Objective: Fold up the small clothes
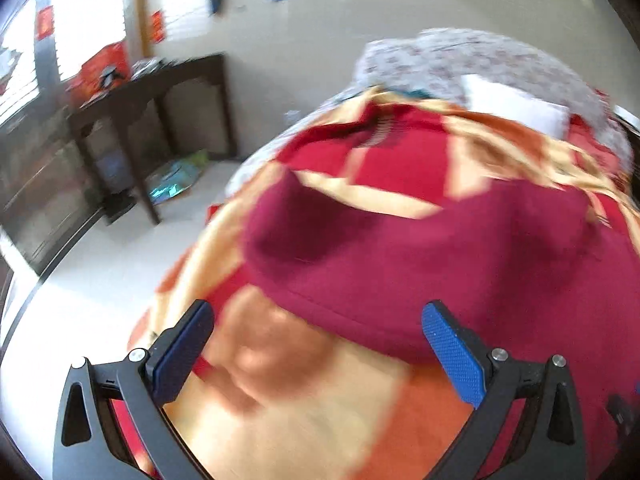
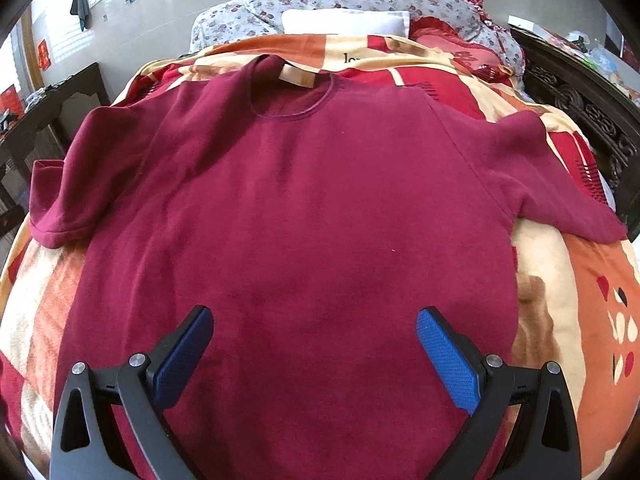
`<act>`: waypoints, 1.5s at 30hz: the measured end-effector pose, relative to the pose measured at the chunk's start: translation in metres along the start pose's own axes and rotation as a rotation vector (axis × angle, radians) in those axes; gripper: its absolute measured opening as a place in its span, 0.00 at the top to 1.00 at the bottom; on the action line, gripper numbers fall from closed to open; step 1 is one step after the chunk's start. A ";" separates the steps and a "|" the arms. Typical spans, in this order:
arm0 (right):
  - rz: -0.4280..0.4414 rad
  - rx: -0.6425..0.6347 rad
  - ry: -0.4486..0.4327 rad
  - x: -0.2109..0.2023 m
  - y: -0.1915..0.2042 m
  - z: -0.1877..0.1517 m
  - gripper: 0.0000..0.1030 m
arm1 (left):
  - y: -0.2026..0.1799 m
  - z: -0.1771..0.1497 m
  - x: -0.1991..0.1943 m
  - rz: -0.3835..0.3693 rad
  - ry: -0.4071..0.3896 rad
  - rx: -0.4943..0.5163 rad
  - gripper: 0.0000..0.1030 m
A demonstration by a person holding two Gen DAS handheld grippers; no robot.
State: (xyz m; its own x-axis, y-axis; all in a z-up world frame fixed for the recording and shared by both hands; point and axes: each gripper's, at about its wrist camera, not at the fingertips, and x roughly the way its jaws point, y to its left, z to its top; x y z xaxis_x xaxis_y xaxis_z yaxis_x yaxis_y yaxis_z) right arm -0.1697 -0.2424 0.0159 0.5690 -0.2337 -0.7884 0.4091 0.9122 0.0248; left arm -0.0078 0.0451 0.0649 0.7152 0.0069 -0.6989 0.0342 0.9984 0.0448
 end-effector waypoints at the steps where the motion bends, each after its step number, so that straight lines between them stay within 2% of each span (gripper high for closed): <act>1: 0.007 0.000 0.002 0.001 0.001 0.001 0.00 | 0.008 0.005 0.012 0.021 0.023 -0.020 0.00; 2: 0.014 0.001 0.004 0.001 0.003 0.001 0.00 | 0.018 0.013 0.029 0.035 0.058 -0.054 0.00; 4: 0.021 -0.004 0.011 0.003 0.005 0.002 0.00 | 0.031 0.020 0.056 0.024 0.121 -0.118 0.09; 7: 0.019 -0.017 0.021 0.006 0.009 0.002 0.00 | 0.041 0.025 0.088 -0.031 0.205 -0.195 0.23; 9: 0.016 -0.024 0.027 0.009 0.011 0.002 0.00 | 0.042 0.028 0.104 -0.063 0.226 -0.233 0.29; 11: 0.015 -0.026 0.031 0.010 0.012 0.002 0.00 | 0.040 0.033 0.110 -0.077 0.212 -0.236 0.47; 13: 0.015 -0.024 0.035 0.012 0.012 0.002 0.00 | 0.035 0.037 0.113 -0.114 0.214 -0.222 0.87; 14: 0.017 -0.022 0.038 0.013 0.012 0.002 0.00 | 0.035 0.039 0.112 -0.137 0.207 -0.221 0.90; 16: 0.023 -0.020 0.041 0.012 0.011 0.003 0.00 | 0.032 0.045 0.103 -0.120 0.187 -0.207 0.91; 18: 0.027 -0.021 0.034 0.009 0.010 0.003 0.00 | 0.026 0.057 0.074 -0.140 0.121 -0.186 0.91; 21: 0.039 -0.013 0.023 0.004 0.006 0.006 0.00 | 0.004 0.073 0.007 -0.237 -0.006 -0.141 0.91; 24: 0.051 0.025 0.000 -0.005 -0.007 0.012 0.00 | -0.045 0.076 -0.062 -0.365 -0.110 -0.027 0.91; 26: 0.050 0.056 -0.023 -0.014 -0.020 0.017 0.00 | -0.091 0.061 -0.101 -0.467 -0.151 0.075 0.91; 28: 0.038 0.091 -0.044 -0.022 -0.037 0.021 0.00 | -0.130 0.043 -0.118 -0.531 -0.153 0.158 0.91; 32: 0.034 0.183 -0.067 -0.035 -0.082 0.023 0.00 | -0.221 -0.019 -0.110 -0.626 -0.033 0.312 0.90; 34: 0.049 0.223 -0.069 -0.037 -0.100 0.021 0.00 | -0.246 -0.043 -0.101 -0.677 0.029 0.366 0.85; 36: 0.068 0.288 -0.049 -0.037 -0.121 0.019 0.00 | -0.262 -0.068 -0.096 -0.674 0.062 0.445 0.82; 38: 0.109 0.349 -0.045 -0.039 -0.138 0.017 0.00 | -0.257 -0.076 -0.099 -0.637 0.036 0.483 0.78; 39: 0.133 0.368 -0.054 -0.041 -0.145 0.017 0.00 | -0.249 -0.077 -0.103 -0.630 0.017 0.486 0.66; 40: 0.153 0.378 -0.062 -0.042 -0.148 0.019 0.00 | -0.231 -0.075 -0.108 -0.630 -0.006 0.473 0.47; 42: 0.180 0.366 -0.068 -0.044 -0.148 0.025 0.00 | -0.202 -0.061 -0.109 -0.599 -0.071 0.434 0.24; 43: 0.198 0.347 -0.069 -0.044 -0.145 0.029 0.00 | -0.187 -0.055 -0.107 -0.561 -0.108 0.412 0.20; 45: 0.219 0.291 -0.064 -0.039 -0.132 0.035 0.00 | -0.161 -0.044 -0.095 -0.450 -0.143 0.381 0.20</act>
State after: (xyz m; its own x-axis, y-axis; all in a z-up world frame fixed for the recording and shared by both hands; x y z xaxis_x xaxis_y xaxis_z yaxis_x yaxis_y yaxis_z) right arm -0.2212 -0.3653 0.0650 0.7055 -0.0727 -0.7050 0.4532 0.8110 0.3699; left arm -0.1117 -0.1135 0.0926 0.6585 -0.4454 -0.6066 0.5839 0.8109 0.0384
